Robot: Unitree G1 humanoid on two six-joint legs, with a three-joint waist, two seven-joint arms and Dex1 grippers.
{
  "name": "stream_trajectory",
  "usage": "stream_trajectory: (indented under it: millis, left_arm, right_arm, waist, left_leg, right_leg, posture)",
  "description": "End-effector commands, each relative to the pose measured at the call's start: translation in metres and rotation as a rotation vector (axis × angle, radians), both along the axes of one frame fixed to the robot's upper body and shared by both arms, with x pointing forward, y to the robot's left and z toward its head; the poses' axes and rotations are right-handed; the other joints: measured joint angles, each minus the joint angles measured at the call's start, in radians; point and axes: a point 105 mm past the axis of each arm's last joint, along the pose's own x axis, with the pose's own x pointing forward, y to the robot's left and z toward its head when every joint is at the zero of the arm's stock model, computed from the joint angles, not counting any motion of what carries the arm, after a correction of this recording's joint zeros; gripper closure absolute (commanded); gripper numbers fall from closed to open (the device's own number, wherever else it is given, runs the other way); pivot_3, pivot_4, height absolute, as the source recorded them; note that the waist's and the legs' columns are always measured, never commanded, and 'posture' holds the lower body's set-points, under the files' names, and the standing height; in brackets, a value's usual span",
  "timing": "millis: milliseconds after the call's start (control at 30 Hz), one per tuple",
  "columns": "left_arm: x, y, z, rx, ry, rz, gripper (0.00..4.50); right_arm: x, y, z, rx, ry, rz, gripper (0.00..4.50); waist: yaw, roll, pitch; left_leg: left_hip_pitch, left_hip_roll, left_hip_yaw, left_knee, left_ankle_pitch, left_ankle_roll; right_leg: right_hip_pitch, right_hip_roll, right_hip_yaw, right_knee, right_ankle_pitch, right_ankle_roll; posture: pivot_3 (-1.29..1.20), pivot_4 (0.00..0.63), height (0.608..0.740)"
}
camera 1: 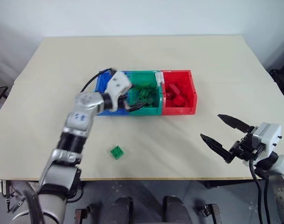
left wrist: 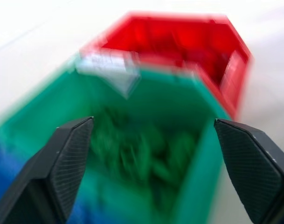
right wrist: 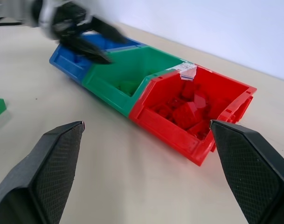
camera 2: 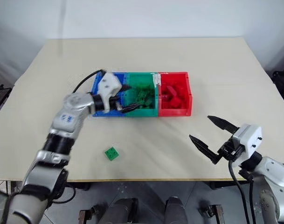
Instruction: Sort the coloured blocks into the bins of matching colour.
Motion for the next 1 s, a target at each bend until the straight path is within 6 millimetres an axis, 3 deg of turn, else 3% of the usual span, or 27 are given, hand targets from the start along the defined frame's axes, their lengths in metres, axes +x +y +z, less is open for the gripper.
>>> stream_trajectory:
  millis: [33, 133, 267, 433, 567, 833, 1000]
  left_arm:
    - [-0.037, 0.038, 0.012, 0.012, -0.199, -0.132, 0.18]
    - [-0.045, 0.090, -0.010, 0.149, -0.211, -0.014, 0.18]
    - [-0.075, 0.145, -0.034, 0.188, -0.094, 0.081, 0.18]
    - [-0.099, 0.178, -0.057, 0.234, -0.028, 0.167, 0.08]
    - [-0.104, 0.166, -0.059, 0.224, -0.037, 0.131, 0.08]
    - [-0.128, 0.094, -0.064, 0.342, 0.047, -0.283, 0.08]
    - [-0.114, 0.061, -0.062, 0.442, -0.002, -0.442, 0.08]
  right_arm:
    - [0.002, 0.010, 0.002, -0.041, -0.008, 0.105, 0.00]
    - [0.005, 0.017, -0.004, -0.095, 0.015, 0.189, 0.00]
    - [0.006, 0.022, -0.010, -0.144, 0.049, 0.280, 0.00]
    - [0.006, 0.022, -0.021, -0.232, 0.074, 0.368, 0.00]
    - [0.007, 0.022, -0.022, -0.235, 0.078, 0.399, 0.00]
    - [-0.007, 0.011, -0.029, -0.278, 0.151, 0.418, 0.00]
    - [-0.017, 0.011, -0.035, -0.272, 0.184, 0.407, 0.00]
  waist:
    - [-0.001, 0.000, 0.000]
    - [0.007, 0.000, 0.000]
    - [0.010, 0.000, 0.000]
    - [0.016, 0.000, 0.000]
    - [0.019, 0.000, 0.000]
    - [0.015, 0.000, 0.000]
    - [0.019, 0.000, 0.000]
  left_leg:
    - [0.000, 0.001, 0.000, 0.000, 0.000, 0.000]
    - [0.000, 0.001, -0.001, 0.001, 0.000, 0.000]
    - [0.000, 0.001, -0.001, 0.001, -0.001, 0.001]
    - [0.000, 0.000, -0.002, 0.002, -0.002, 0.002]
    - [0.000, 0.000, -0.002, 0.002, -0.002, 0.002]
    - [0.000, 0.001, -0.001, 0.001, -0.002, 0.002]
    - [0.000, 0.001, 0.000, 0.002, -0.002, 0.001]
  right_leg:
    - [0.000, 0.000, 0.000, 0.000, 0.000, 0.000]
    - [0.000, -0.001, -0.001, -0.001, 0.000, 0.000]
    - [0.001, -0.002, 0.000, -0.004, 0.000, 0.000]
    - [0.001, -0.003, -0.001, -0.004, 0.000, 0.000]
    - [0.001, -0.003, -0.001, -0.004, 0.000, 0.000]
    - [0.001, -0.003, -0.001, -0.004, 0.000, -0.001]
    - [0.001, -0.002, -0.001, -0.004, 0.000, -0.001]
  posture:
    - [0.00, 0.150, 0.740]
    - [0.00, 0.150, 0.740]
    - [0.00, 0.150, 0.740]
    - [0.00, 0.150, 0.740]
    - [0.00, 0.150, 0.740]
    - [0.00, 0.150, 0.740]
    - [0.00, 0.150, 0.740]
